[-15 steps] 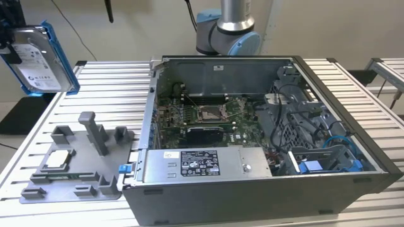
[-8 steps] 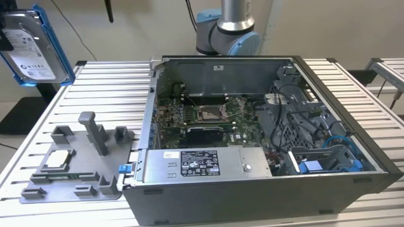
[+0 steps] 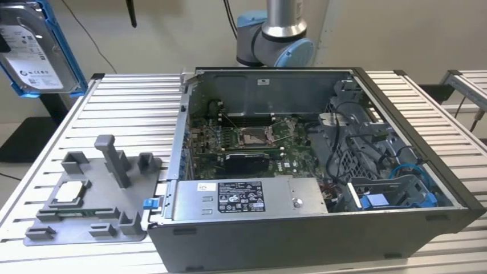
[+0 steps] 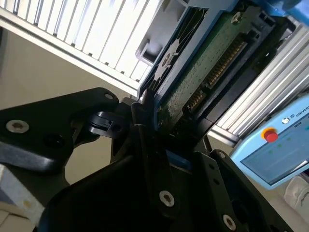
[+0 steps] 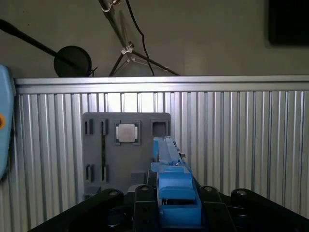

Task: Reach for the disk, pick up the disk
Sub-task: 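Pick up the disk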

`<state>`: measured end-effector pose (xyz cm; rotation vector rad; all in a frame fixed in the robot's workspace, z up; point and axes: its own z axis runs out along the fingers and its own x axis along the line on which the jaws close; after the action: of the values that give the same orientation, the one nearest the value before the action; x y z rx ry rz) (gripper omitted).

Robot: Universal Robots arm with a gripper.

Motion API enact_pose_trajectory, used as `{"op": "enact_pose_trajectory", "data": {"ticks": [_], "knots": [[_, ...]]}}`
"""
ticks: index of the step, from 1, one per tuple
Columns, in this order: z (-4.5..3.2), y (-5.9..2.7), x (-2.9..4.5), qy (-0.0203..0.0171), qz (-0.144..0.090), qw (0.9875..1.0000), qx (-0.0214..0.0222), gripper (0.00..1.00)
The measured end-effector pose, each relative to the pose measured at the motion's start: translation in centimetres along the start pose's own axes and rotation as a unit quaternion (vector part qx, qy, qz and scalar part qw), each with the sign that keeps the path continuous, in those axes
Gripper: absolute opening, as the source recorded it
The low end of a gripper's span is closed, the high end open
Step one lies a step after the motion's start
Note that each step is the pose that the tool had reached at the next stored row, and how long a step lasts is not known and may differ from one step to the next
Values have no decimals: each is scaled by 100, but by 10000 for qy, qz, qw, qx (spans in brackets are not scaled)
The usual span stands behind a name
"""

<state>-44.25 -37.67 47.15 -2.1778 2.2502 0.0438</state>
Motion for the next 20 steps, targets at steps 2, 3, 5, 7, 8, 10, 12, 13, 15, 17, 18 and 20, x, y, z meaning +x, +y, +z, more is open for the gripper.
{"op": "enact_pose_trajectory", "data": {"ticks": [2,3,5,7,8,10,12,13,15,17,18,20], "knots": [[0,0,0,0,0,10000,0,0],[-1,-2,0,1,0,10000,-1,0],[-2,-22,0,1,-1,10000,-2,0],[-2,-77,-2,1,0,10000,-1,0],[-2,-105,-3,1,0,10000,-1,0],[-2,-167,-5,0,0,10000,0,0],[-4,-230,-8,1,0,10000,-1,0],[-4,-259,-8,1,0,10000,-1,0],[-7,-465,-15,1,0,10000,-2,0],[-9,-664,-22,1,0,10000,-4,0],[-9,-706,-23,1,0,10000,-4,0],[-11,-796,-26,1,1,10000,-6,0]]}}
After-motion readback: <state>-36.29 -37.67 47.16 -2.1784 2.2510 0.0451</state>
